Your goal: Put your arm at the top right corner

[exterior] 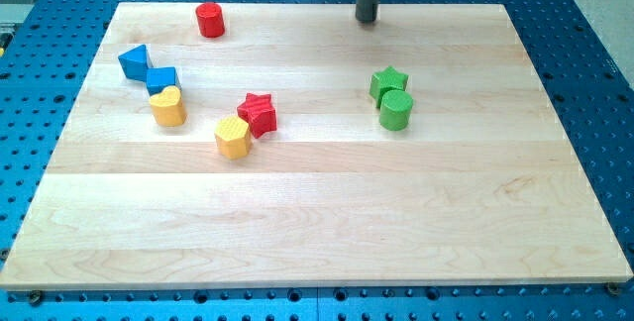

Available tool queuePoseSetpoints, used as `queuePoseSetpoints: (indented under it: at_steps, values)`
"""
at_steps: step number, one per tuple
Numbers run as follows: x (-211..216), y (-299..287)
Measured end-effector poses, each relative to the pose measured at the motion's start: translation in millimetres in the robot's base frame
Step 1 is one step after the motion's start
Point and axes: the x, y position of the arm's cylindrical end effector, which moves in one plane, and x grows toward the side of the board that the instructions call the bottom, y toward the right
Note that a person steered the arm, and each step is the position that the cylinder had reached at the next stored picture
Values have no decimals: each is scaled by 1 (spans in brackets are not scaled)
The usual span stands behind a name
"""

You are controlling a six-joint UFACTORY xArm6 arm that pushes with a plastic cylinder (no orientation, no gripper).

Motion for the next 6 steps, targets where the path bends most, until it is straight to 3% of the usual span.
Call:
queuePoseSetpoints:
  at_steps: [2,3,4,5,6]
  values:
    - [-10,2]
    - [-9,90]
    - [7,244]
    - [4,245]
    - [17,185]
